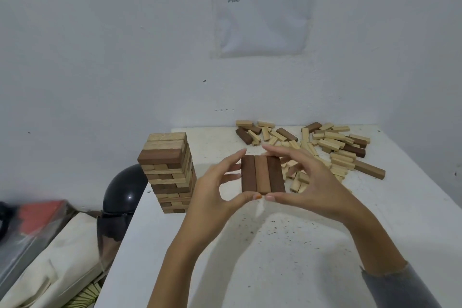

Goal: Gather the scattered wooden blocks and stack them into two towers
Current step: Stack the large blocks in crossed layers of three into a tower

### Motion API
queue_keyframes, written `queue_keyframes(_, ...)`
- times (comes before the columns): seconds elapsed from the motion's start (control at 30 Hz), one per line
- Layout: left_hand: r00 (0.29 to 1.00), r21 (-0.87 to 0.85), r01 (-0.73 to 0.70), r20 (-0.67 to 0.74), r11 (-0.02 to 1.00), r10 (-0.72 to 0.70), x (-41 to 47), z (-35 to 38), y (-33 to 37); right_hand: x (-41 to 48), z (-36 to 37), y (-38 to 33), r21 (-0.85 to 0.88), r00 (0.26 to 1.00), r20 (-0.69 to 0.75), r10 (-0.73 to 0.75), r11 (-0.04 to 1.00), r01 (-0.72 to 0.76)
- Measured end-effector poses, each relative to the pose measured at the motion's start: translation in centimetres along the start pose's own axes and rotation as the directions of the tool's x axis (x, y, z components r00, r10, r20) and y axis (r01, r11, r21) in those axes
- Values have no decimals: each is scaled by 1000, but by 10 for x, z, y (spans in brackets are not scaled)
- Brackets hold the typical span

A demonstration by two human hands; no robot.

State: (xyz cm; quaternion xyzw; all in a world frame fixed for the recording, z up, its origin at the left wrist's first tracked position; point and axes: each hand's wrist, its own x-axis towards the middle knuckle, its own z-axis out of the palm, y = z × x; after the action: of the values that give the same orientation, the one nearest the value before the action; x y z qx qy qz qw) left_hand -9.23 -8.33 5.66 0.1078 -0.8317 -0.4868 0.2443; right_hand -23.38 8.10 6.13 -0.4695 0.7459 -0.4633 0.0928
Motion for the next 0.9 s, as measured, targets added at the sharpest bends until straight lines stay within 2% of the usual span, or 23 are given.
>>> queue_keyframes(0.13,998,39,-44,-50,998,46,6,-18,23,17,-8,-24,16,996,-21,-85,996,85)
queue_keyframes(0.33,983,11,-101,-155,995,102,13,-51,43,47,-6,-54,29,987,-32,-155,987,156)
queue_keyframes(0.57,977,-66,-51,-211,997,36,18,-95,36,83,24,-76,51,980,1,-197,979,196)
queue_keyframes(0.9,978,-22,44,-202,999,-47,17,-143,1,112,78,-86,65,987,58,-147,988,144)
